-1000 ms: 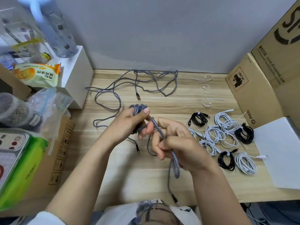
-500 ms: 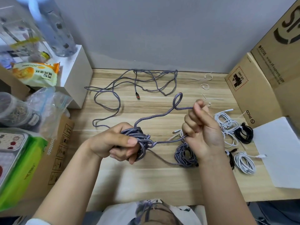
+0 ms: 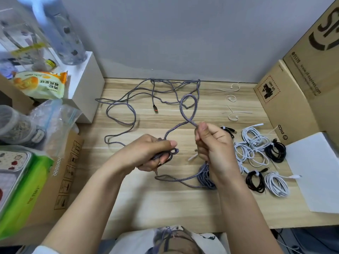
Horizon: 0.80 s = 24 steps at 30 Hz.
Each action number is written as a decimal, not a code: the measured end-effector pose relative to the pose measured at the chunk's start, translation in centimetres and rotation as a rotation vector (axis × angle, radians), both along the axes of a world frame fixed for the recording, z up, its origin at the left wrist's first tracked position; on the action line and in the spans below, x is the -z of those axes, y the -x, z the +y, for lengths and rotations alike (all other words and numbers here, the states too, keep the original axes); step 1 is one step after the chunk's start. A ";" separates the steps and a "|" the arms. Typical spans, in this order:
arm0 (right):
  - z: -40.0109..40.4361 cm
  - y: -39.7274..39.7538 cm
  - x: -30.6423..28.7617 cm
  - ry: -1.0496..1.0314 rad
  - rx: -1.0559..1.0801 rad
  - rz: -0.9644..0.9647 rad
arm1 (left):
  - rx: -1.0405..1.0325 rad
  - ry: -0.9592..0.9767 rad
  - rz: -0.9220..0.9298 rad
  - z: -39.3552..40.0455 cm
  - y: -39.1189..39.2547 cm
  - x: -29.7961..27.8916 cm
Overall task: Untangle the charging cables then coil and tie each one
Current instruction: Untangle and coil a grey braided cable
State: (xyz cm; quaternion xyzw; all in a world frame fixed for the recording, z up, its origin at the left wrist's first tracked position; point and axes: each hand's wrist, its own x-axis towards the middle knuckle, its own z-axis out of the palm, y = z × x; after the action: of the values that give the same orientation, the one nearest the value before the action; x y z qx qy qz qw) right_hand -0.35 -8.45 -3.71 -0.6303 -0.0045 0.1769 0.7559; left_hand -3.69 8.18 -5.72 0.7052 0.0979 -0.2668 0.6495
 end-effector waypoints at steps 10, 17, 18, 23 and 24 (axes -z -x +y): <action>-1.0 -1.6 -0.1 -0.590 0.143 0.282 | 0.027 -0.383 0.176 0.9 -0.1 4.1; -2.5 -2.9 3.0 -0.477 0.310 0.424 | 0.326 0.911 0.126 4.8 0.8 3.0; -2.2 -2.8 3.2 -0.429 0.298 0.448 | 0.327 1.138 0.061 4.9 0.8 2.8; -1.2 -1.9 4.3 -0.101 0.119 0.435 | -0.189 1.650 -0.179 3.1 0.1 -0.1; -1.2 -1.7 4.4 -0.011 0.063 0.414 | -0.327 1.691 -0.185 2.9 -0.4 -0.7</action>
State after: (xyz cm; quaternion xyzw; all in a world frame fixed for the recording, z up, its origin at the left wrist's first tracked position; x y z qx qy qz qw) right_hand 1.31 -9.67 -8.15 -0.5763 0.1698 0.2789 0.7492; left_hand -3.29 11.09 -5.03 -0.0185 -0.0865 -0.0948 0.9916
